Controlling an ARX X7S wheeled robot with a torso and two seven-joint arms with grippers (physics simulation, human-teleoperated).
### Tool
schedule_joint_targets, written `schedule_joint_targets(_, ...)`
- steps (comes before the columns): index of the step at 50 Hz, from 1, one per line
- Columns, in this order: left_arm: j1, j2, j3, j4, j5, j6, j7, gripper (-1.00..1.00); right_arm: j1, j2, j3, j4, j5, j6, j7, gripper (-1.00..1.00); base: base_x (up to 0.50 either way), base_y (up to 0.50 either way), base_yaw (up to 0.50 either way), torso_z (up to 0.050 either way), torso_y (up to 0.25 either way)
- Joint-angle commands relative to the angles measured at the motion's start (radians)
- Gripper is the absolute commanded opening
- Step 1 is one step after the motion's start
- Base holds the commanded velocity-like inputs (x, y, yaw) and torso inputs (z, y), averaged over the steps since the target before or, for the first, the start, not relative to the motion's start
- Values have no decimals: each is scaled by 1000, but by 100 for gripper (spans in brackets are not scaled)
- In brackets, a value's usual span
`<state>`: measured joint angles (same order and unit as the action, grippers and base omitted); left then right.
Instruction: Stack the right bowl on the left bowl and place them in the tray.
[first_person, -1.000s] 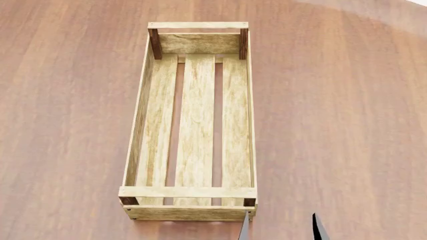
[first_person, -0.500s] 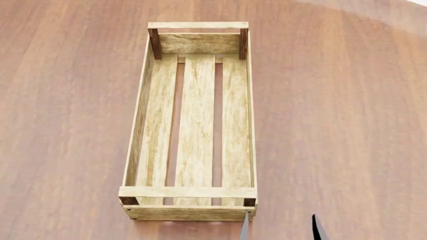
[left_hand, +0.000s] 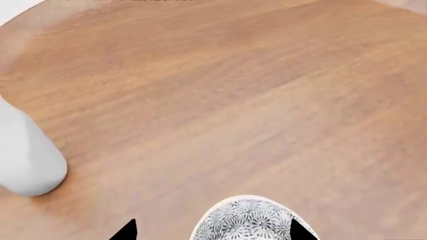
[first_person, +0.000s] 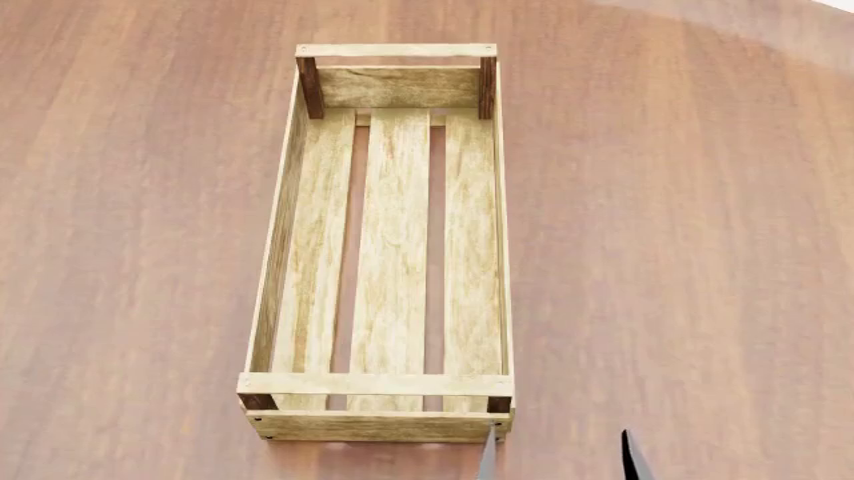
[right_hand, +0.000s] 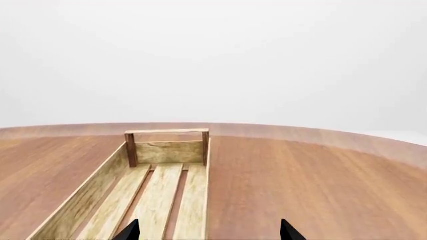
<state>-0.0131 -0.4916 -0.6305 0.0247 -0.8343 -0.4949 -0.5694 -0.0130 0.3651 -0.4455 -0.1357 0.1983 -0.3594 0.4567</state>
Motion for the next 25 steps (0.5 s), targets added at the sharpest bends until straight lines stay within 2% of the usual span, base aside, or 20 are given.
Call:
schedule_joint_targets(1,33,22,-31,52,7,26,45,100,-2,-16,12,-2,-26,4,-20,100,0,0,0,0,0)
schedule_joint_targets(11,63,19,-52,118,-21,30,67,100,-2,-15,8,-5,-27,7,-18,100,0,0,0,0,0)
schedule_joint_targets(15,80,27,-109,132,-90,25,89,100,-3,-16,4,-4,-30,9,-18,100,0,0,0,0,0)
schedule_joint_targets(20,83,35,-151,100,-146,16,107,100,-4,-15,0,-7,-33,12,-17,100,0,0,0,0,0)
schedule_joint_targets(25,78,38,-145,54,-118,44,132,100,-5,-14,-2,-12,-37,17,-13,100,0,0,0,0,0)
